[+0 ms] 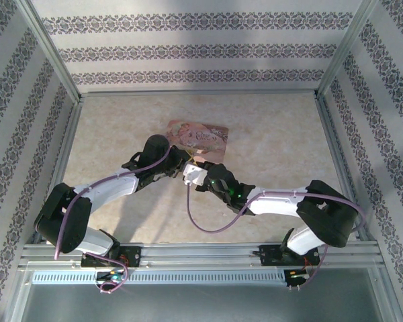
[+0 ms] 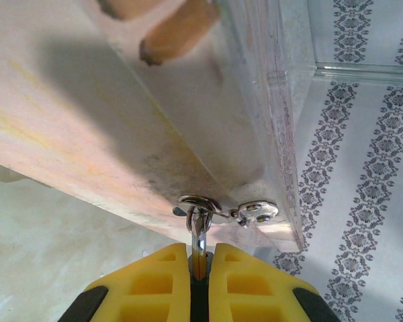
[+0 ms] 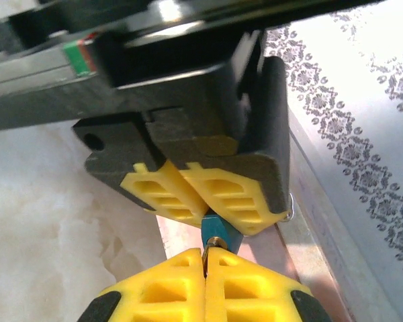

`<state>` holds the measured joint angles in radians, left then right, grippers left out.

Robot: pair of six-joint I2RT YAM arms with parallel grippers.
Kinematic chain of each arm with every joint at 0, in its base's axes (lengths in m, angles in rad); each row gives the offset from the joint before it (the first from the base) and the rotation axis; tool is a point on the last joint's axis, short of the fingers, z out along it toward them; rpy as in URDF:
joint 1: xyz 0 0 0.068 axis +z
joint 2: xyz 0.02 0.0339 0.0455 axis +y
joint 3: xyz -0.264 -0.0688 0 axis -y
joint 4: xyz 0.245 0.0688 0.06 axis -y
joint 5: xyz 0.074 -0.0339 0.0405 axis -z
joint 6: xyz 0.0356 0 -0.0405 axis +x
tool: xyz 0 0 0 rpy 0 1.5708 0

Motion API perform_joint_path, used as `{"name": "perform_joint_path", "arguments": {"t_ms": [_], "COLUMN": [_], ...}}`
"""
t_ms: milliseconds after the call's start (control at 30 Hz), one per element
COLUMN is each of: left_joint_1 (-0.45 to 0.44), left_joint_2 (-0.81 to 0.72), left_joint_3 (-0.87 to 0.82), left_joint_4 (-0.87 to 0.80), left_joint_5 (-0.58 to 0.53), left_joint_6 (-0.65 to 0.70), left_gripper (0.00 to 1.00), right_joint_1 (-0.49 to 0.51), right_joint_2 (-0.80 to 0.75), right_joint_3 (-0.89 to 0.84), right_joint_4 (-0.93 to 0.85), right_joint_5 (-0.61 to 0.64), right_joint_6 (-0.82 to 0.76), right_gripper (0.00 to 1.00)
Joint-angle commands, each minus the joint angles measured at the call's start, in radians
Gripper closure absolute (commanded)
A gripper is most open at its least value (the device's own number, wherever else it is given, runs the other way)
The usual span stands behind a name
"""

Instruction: Unlock the padlock with the key

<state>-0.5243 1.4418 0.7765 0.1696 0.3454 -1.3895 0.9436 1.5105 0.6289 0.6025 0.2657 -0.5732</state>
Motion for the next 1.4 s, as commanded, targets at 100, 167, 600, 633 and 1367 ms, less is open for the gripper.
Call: {"name": "perform_joint_path", "arguments": {"t_ms": [100, 167, 600, 633, 1367], "left_joint_1": [-0.034, -0.038, -0.058, -0.059, -0.059], "left_joint_2": [0.003, 0.011, 0.107, 0.116, 0.059], "left_joint_3": [-0.007, -0.022, -0.075, -0.078, -0.196], "left_joint_4": [0.066, 0.089, 0.185, 0.196, 0.323], "left_joint_5": [0.043, 0.035, 0.024, 0.024, -0.117], "left_joint_6": [-0.025, -0.038, -0.045, -0.045, 0.033], "left_gripper": [1.0, 1.0, 1.0, 1.0, 0.58], "right_joint_1": [0.017, 0.026, 0.043, 0.043, 0.047], "right_joint_2": [0.065, 0.082, 0.214, 0.224, 0.347], "right_joint_3": [-0.019, -0.026, -0.103, -0.109, -0.21], "right_joint_4": [0.166, 0.199, 0.44, 0.453, 0.693], "right_joint_5": [0.097, 0.113, 0.127, 0.127, 0.13], "right_joint_6": [0.295, 0.369, 0.795, 0.827, 1.179], "right_gripper": [1.0, 1.0, 1.0, 1.0, 1.0]}}
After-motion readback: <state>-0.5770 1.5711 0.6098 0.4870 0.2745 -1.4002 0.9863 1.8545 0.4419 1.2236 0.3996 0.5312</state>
